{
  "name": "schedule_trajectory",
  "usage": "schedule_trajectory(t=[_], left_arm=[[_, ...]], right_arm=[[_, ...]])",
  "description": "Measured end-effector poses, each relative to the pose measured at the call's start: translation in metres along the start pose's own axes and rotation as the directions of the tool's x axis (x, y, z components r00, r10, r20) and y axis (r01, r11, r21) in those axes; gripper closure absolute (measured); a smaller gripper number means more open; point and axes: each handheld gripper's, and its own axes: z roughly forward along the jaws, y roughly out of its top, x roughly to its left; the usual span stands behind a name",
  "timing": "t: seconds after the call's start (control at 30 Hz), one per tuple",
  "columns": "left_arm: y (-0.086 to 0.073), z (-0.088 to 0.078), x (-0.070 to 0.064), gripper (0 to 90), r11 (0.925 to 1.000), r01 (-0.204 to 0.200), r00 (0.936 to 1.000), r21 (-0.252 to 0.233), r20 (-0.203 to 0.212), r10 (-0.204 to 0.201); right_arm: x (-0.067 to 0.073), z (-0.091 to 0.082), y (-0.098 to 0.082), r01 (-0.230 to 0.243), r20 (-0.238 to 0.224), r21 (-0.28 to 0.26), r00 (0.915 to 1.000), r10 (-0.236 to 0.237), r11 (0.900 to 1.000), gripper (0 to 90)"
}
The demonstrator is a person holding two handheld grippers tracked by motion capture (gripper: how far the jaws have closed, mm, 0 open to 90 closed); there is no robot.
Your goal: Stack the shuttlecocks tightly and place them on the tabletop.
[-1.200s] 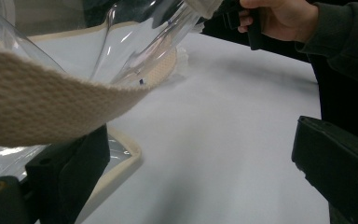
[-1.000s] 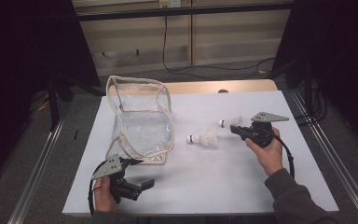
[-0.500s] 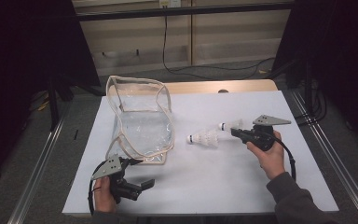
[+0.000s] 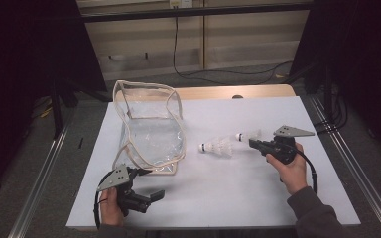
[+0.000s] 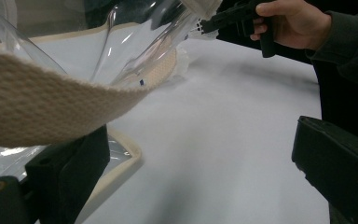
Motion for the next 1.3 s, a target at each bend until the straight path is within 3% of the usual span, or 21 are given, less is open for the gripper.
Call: schedule_trajectory(t=[1.3], left_arm=[[0.0,0.001,0.0,4.0,1.0,-0.004,1.0,-0.001,0.0,0.004]], right_arm=[[0.013,0.028,-0.014,0.031,-0.083,0.083,0.9962,-0.024,0.996,90.0]])
